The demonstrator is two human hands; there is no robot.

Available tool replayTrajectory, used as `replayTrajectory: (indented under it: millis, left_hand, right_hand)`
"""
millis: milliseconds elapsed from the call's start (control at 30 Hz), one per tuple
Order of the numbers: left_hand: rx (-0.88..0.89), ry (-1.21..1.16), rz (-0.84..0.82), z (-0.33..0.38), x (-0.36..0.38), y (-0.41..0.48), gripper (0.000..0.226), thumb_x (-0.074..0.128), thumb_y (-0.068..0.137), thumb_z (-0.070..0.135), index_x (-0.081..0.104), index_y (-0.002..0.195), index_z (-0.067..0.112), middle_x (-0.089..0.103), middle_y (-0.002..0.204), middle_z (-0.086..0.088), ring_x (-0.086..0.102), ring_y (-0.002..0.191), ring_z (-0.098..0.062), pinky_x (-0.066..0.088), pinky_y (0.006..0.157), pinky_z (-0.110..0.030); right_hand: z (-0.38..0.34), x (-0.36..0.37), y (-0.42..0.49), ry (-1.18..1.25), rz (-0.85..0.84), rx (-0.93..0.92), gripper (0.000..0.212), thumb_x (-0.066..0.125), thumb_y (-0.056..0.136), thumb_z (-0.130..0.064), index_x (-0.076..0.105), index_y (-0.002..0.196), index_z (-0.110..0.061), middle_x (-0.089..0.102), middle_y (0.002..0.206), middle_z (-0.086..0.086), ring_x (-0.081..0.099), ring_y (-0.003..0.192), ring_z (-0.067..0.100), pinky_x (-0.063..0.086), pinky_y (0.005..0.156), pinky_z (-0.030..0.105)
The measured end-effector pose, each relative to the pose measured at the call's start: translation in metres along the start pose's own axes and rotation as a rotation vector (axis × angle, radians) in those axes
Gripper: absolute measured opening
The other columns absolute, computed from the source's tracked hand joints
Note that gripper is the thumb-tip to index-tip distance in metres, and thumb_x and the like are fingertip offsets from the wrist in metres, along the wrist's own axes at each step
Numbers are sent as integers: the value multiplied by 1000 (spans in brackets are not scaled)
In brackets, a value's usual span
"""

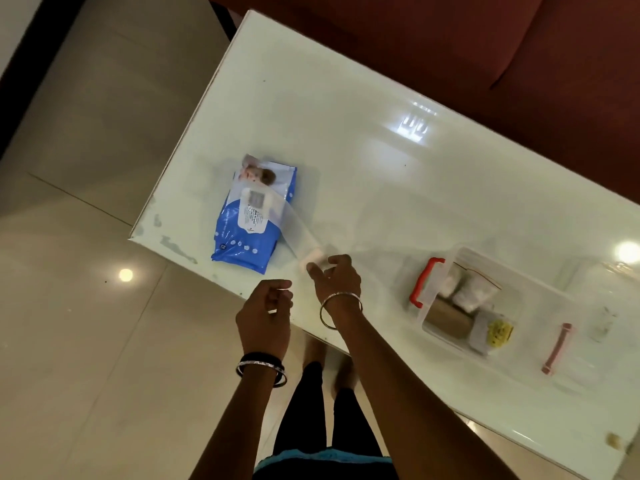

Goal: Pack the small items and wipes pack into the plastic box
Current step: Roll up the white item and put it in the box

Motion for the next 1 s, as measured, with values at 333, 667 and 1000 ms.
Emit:
replayTrajectory:
  millis: [333, 667, 1000]
  left_hand:
    - [70, 93, -26, 15, -10, 33, 14, 59, 89, 8, 69, 97, 14, 71, 84, 1, 68, 76, -16, 59, 74, -39]
    - [465, 266, -223, 103, 5, 33, 27, 62, 89, 23, 64, 116, 21, 67, 112, 6, 60, 103, -13, 50, 86, -29]
    - [406, 193, -725, 141, 62, 7, 33, 69, 83, 38, 65, 114, 27, 69, 98, 14, 64, 92, 3, 46, 83, -8]
  right_hand:
    - [-7, 13, 31, 92, 136, 172, 48, 86, 70, -33, 67, 104, -5, 73, 105, 13, 71, 99, 33, 56, 92, 38]
    - [-35, -51, -14, 253, 37, -159, 35, 90, 67, -27, 64, 88, -19, 72, 80, 2, 73, 72, 23, 64, 67, 42]
    - [-45, -129, -45, 263, -143, -357, 38, 90, 60, -22, 61, 84, -26, 77, 75, 9, 71, 70, 31, 58, 67, 47]
Point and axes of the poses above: each hand's wrist, its own y-axis towards the middle knuckle, its own x-axis out of the palm, z = x × y, the point moved 7 cm from there along y, towards the middle knuckle
